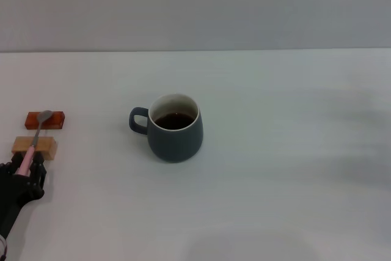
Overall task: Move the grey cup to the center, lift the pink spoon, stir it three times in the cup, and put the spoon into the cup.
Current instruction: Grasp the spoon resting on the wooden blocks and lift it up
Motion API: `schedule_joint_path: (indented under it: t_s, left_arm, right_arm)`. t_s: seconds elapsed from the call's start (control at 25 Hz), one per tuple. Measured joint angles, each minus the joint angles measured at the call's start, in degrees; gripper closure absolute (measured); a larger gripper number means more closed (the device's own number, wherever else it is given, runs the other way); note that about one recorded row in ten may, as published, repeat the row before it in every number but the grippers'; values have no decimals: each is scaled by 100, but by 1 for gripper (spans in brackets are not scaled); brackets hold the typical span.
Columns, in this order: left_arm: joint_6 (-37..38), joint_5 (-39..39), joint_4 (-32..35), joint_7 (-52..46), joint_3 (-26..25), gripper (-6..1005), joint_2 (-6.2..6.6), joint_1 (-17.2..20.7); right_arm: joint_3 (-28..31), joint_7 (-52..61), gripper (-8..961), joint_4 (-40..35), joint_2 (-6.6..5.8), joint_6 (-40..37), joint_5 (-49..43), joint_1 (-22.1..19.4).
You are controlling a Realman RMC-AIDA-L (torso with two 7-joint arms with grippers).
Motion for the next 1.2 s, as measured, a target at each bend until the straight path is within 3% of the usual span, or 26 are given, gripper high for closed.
schedule_joint_path:
  t_s: [0.76, 0.96, 1.2]
  left_arm:
    - [9, 0, -12, 0, -18, 636, -9, -10]
    - [16, -17, -22, 0, -27, 749, -9, -11]
    - [17, -140, -29, 0, 10, 812, -1, -11]
  right_arm:
    - [-9, 0, 324, 0, 8, 0, 0, -46]
    - [-9, 0, 322, 0, 8, -9, 0, -54]
    - [-9, 0, 323, 3, 8, -16, 0, -57]
